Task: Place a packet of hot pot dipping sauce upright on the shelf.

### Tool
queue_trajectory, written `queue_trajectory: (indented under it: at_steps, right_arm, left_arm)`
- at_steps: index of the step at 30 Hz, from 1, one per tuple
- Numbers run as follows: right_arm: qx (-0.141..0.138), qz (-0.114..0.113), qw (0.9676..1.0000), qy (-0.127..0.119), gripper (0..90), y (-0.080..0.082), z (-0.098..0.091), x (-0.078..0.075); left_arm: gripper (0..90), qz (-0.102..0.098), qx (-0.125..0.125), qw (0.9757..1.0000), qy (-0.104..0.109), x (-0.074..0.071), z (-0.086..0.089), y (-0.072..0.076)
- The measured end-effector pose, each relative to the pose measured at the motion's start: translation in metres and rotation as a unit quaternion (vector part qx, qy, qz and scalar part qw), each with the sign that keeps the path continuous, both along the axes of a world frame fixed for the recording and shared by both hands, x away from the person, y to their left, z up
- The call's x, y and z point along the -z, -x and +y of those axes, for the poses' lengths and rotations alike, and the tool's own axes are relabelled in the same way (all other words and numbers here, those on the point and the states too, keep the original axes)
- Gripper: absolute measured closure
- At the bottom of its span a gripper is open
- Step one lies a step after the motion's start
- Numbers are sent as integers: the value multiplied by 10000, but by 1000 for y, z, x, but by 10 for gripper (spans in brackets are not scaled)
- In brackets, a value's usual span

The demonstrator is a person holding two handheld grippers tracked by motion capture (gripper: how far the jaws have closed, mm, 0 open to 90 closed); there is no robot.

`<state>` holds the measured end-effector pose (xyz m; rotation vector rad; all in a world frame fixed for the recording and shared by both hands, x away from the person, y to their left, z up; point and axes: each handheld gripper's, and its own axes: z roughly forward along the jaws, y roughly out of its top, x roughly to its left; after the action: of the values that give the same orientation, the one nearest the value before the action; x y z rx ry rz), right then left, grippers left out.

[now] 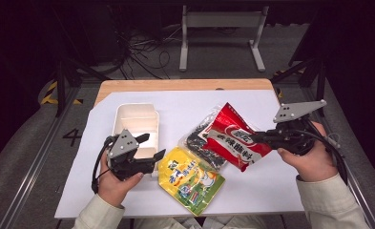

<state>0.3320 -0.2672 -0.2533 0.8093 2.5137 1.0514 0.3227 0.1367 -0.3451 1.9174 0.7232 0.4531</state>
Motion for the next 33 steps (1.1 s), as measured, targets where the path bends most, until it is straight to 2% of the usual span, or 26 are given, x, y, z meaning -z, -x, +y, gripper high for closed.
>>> queue_trajectory:
  at_steps: [7, 13, 18, 20, 25, 27, 31, 32, 33]
  right_arm:
    - [-113, -43, 9999, -82, 883, -4, 11, -3]
    - [-243, -68, 9996, -130, 883, -5, 21, -5]
    - [-395, -65, 9991, -148, 883, -6, 32, -7]
    - [-408, -66, 9990, -153, 883, -5, 34, -7]
    - [-545, -64, 9984, -145, 883, -4, 42, -8]
    - [-625, -27, 9979, -166, 883, -4, 45, -7]
    - [-708, 10, 9973, -186, 883, -3, 47, -7]
    - [-727, 26, 9972, -190, 883, -2, 48, -6]
    - [-746, 30, 9970, -185, 883, -2, 49, -6]
  left_arm:
    - [281, 111, 186, 9997, 115, -2, -14, -7]
    - [371, 108, 416, 9988, 250, 0, -24, -13]
    - [415, 134, 612, 9979, 130, 4, -36, -20]
    - [430, 153, 690, 9974, 150, 6, -38, -22]
    - [417, 160, 894, 9955, 267, 10, -44, -28]
    - [396, 86, 1051, 9937, 372, 13, -47, -32]
    - [375, 15, 1159, 9922, 467, 17, -52, -34]
    - [375, 72, 1210, 9913, 511, 17, -54, -34]
    - [372, 49, 1282, 9904, 509, 18, -55, -36]
